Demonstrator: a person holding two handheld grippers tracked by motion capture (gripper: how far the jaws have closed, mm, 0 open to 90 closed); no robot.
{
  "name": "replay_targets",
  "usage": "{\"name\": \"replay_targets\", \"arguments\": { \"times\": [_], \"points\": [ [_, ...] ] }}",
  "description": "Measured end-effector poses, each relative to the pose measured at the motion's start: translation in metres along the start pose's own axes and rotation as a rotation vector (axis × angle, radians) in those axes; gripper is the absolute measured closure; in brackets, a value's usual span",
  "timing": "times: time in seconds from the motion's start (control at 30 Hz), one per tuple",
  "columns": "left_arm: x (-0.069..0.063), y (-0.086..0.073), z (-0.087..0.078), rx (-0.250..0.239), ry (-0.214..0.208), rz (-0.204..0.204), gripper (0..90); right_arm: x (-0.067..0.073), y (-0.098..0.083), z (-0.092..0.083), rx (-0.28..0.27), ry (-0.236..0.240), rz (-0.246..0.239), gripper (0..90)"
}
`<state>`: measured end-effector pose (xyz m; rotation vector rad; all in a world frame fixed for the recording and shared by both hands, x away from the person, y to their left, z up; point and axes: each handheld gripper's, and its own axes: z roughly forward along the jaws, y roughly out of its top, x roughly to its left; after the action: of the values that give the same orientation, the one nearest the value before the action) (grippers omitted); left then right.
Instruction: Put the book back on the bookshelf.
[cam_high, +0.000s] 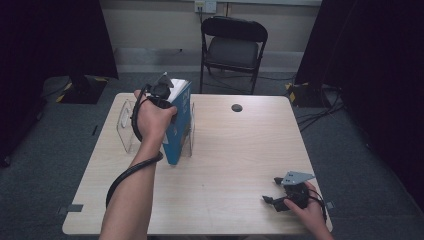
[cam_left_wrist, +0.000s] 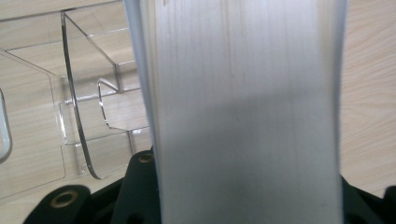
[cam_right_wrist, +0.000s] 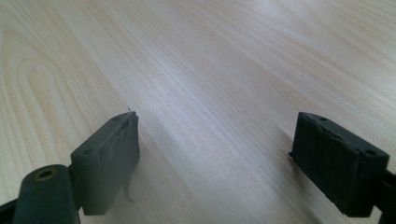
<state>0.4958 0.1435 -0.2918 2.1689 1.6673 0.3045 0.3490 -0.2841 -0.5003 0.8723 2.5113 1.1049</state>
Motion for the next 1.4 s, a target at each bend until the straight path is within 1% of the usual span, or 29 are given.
{"name": "replay_targets", "arguments": {
  "times": [0.1,0.17,0.23,0.3,0.33,0.43,0.57,0.67,0.73,0.87,0.97,1.0,1.07,1.1,1.2,1.33,1.4],
  "points": [
    [-0.001,0.000,0.001,-0.004,0.002,0.001,61.5,0.000,0.000,0.000,0.000,0.000,0.000,14.5],
    [-0.001,-0.002,0.003,-0.019,0.004,-0.016,61.4,0.000,0.000,0.000,0.000,0.000,0.000,14.5],
    [0.000,-0.004,0.003,-0.017,0.008,-0.005,61.3,0.000,0.000,0.000,0.000,0.000,0.001,14.5],
    [0.001,-0.006,0.003,-0.024,0.010,-0.003,61.1,0.000,0.000,0.000,0.000,0.000,0.000,14.5],
    [0.001,-0.006,0.003,-0.026,0.009,0.009,60.9,0.000,0.000,0.000,0.000,0.000,0.001,14.5],
    [-0.001,-0.007,0.003,-0.024,0.011,0.031,60.8,0.000,0.000,-0.001,0.005,-0.005,0.000,14.5],
    [-0.002,-0.009,0.003,-0.030,0.001,0.039,60.0,0.000,0.000,-0.001,0.004,-0.003,0.000,14.5],
    [-0.003,-0.010,0.002,-0.025,0.004,0.057,59.6,0.000,0.000,-0.001,0.004,-0.003,0.000,14.5],
    [-0.002,-0.011,0.000,-0.035,-0.013,0.046,58.4,0.000,0.000,-0.001,0.003,-0.002,0.000,14.5],
    [0.002,-0.016,-0.003,-0.050,-0.036,0.041,56.3,0.000,0.000,0.000,0.001,0.002,0.001,14.5],
    [0.002,-0.020,-0.005,-0.057,-0.040,0.049,55.5,0.000,0.000,0.000,0.000,0.002,0.001,14.5],
    [0.003,-0.021,-0.006,-0.067,-0.041,0.048,55.4,0.000,0.000,-0.001,0.004,-0.004,-0.001,14.5],
    [0.004,-0.023,-0.008,-0.071,-0.050,0.048,55.2,0.000,0.000,-0.001,0.005,-0.004,0.000,14.5],
    [0.005,-0.024,-0.010,-0.071,-0.053,0.054,55.1,0.000,0.000,-0.001,0.005,-0.004,-0.001,14.4],
    [0.006,-0.027,-0.012,-0.081,-0.060,0.049,54.3,0.000,0.000,0.000,0.000,0.002,0.001,14.5],
    [0.008,-0.031,-0.013,-0.091,-0.068,0.046,51.5,0.000,0.000,-0.001,0.004,-0.003,0.000,14.5],
    [0.009,-0.033,-0.013,-0.087,-0.083,0.049,51.3,0.000,0.000,-0.001,0.005,-0.004,-0.001,14.5]
  ]
}}
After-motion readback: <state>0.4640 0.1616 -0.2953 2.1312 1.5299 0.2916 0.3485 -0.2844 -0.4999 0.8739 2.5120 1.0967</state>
